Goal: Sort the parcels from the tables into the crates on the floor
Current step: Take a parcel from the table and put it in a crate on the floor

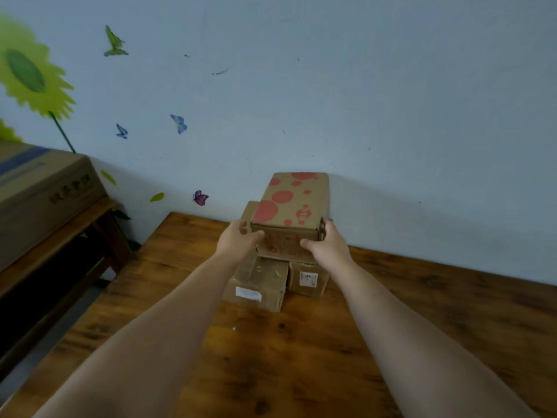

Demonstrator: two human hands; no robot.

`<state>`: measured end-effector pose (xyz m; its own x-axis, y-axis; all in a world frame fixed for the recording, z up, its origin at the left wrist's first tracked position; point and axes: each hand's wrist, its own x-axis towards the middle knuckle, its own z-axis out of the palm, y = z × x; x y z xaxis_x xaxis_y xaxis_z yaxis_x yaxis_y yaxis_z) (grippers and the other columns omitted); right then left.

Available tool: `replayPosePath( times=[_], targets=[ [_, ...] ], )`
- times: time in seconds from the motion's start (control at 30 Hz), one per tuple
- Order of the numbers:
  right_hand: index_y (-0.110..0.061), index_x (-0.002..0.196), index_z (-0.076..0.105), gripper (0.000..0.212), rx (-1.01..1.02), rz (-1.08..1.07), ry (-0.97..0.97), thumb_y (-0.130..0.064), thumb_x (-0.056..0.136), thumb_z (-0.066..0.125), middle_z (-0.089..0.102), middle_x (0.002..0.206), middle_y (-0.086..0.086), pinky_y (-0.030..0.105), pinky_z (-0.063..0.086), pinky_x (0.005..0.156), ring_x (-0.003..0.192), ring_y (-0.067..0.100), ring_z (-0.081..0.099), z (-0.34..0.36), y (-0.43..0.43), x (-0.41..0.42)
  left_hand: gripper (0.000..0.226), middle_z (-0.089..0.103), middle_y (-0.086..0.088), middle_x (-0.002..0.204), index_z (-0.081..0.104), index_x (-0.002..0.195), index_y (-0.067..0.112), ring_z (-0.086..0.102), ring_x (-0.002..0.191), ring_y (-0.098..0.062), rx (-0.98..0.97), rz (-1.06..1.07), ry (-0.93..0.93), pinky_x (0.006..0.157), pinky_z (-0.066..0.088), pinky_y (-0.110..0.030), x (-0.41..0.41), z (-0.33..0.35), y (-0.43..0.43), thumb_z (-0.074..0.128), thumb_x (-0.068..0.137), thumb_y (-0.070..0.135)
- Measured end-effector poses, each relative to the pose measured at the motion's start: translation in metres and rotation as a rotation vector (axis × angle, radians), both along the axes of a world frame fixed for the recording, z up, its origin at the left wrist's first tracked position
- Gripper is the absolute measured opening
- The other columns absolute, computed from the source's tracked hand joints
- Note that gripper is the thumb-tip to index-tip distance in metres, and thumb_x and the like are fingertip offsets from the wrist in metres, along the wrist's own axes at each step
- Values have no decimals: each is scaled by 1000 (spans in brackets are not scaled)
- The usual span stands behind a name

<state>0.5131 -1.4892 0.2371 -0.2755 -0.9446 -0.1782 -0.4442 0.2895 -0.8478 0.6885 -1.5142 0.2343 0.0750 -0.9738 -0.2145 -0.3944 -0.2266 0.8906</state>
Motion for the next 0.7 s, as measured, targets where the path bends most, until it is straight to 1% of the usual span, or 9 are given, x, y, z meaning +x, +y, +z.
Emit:
replayPosePath(
  times=[0.07,0.17,0.27,0.33,0.4,0.5,0.57,0.63,0.7],
  targets=[
    [-22,148,25,77,0,7,-15,-22,85,69,48,140,3,34,45,97,124,23,51,-3,-2,0,49,57,-3,125,43,133,12,54,113,-22,-3,-28,30,92,45,-35,-5,-2,0,63,89,21],
    [-25,151,20,80,-11,0,-59,-17,86,68,50,139,2,32,47,94,121,22,53,-4,1,-2,47,58,-3,117,41,129,13,55,106,-19,11,-48,92,80,46,-28,-10,-2,2,63,87,10],
    [-28,151,21,79,-54,-9,-123,-10,88,65,51,138,1,34,46,95,122,20,52,1,9,-9,51,58,-6,118,37,127,16,55,104,-18,10,-52,169,65,46,-22,-15,-1,9,61,85,0],
    [-27,150,22,76,-100,-12,-169,-7,89,63,50,139,1,34,45,96,125,19,50,7,17,-14,51,57,-7,121,35,128,17,55,105,-19,-15,-39,233,61,46,-21,-19,2,18,59,87,-1],
    [-27,150,24,74,-140,-14,-206,-6,89,62,49,140,0,36,44,99,127,20,48,12,24,-18,53,55,-5,126,34,131,19,54,111,-21,-67,-28,260,66,49,-25,-23,5,27,60,87,2],
    [-30,149,27,74,-200,-10,-250,-9,88,64,49,141,-1,45,41,106,130,20,46,15,39,-24,57,50,-1,133,36,135,20,51,119,-21,-164,-13,282,86,53,-39,-28,8,42,62,87,2],
    [-32,146,31,71,-244,-8,-256,-12,88,65,49,140,-4,46,41,107,130,18,45,18,51,-29,55,51,1,132,40,136,18,50,119,-21,-195,-4,324,94,50,-46,-32,12,51,61,88,2],
    [-30,145,34,66,-292,-10,-249,-14,89,64,50,133,-8,36,44,102,123,12,46,24,60,-32,34,58,4,118,54,119,21,55,113,-20,-210,-20,329,92,51,-45,-35,18,58,58,90,3],
    [-27,143,37,60,-343,-20,-242,-17,90,64,50,125,-11,20,46,86,111,6,46,29,70,-36,24,62,5,108,60,107,27,60,107,-20,-211,-41,348,85,54,-37,-38,26,65,56,93,8]
  ],
)
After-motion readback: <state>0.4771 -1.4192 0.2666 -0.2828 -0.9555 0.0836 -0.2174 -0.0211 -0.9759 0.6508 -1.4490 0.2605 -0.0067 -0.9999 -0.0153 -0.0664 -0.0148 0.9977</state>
